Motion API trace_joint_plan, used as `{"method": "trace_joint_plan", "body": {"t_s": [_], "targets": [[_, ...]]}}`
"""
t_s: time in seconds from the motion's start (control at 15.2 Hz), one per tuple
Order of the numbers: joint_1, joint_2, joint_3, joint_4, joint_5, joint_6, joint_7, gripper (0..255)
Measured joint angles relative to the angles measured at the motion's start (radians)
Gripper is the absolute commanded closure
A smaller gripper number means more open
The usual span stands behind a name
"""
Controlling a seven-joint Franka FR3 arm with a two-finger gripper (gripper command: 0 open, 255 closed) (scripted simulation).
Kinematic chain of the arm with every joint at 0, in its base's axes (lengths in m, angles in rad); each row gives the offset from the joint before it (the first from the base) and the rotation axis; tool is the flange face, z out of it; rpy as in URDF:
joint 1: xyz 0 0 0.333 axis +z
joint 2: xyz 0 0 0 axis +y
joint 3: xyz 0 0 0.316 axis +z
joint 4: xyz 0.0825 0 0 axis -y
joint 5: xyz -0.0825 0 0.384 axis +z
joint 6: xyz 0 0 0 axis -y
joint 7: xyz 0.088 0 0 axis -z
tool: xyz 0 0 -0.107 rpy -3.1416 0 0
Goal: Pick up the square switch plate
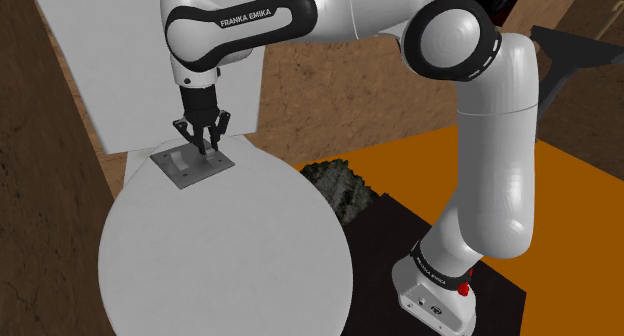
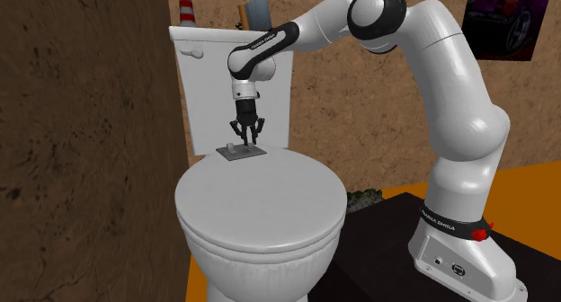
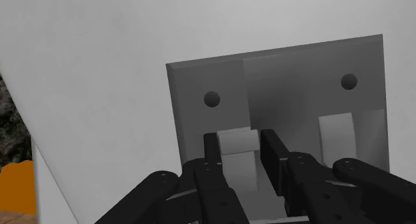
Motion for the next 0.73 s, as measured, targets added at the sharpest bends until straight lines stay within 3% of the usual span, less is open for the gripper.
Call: {"method": "trace_joint_plan", "body": {"t_s": [0.73], "targets": [[-0.001,-0.017,0.002,0.054,0.005,-0.07,-0.003,255]]}}
